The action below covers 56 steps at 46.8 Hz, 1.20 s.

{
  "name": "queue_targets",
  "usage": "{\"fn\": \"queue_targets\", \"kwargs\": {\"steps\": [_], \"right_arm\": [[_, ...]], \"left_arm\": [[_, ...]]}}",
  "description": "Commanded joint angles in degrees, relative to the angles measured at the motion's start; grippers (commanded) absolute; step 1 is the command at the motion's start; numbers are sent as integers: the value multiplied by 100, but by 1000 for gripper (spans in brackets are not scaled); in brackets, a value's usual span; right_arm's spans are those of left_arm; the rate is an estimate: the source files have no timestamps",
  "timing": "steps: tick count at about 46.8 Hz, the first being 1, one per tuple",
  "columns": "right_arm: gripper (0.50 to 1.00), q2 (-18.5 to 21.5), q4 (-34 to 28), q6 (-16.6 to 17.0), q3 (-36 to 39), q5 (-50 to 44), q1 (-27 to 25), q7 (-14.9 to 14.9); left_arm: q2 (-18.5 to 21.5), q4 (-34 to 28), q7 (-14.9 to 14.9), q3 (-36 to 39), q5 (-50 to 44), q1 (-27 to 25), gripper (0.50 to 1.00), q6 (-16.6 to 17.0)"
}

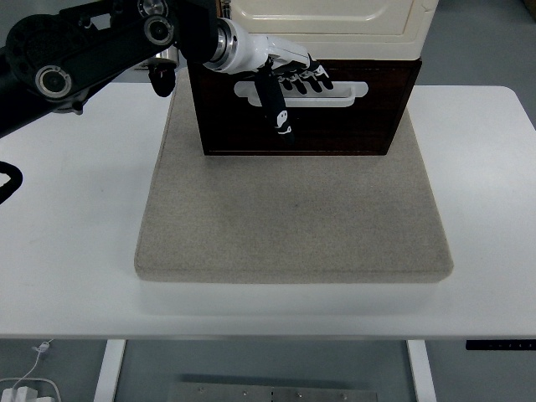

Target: Open the drawer under the combination cabinet

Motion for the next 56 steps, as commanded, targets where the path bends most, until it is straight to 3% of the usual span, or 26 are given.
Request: {"fn": "queue_targets", "kwargs": {"steps": [1,33,56], "right_arm": [[928,0,0,0,0,0,0,0],[928,0,0,0,0,0,0,0],[928,0,0,0,9,9,0,0]], "left_arm": [[-8,9,0,45,-1,0,1000,31],[-8,9,-9,204,-1,0,1000,66],[-325,185,-9,239,-1,17,1000,66]]}}
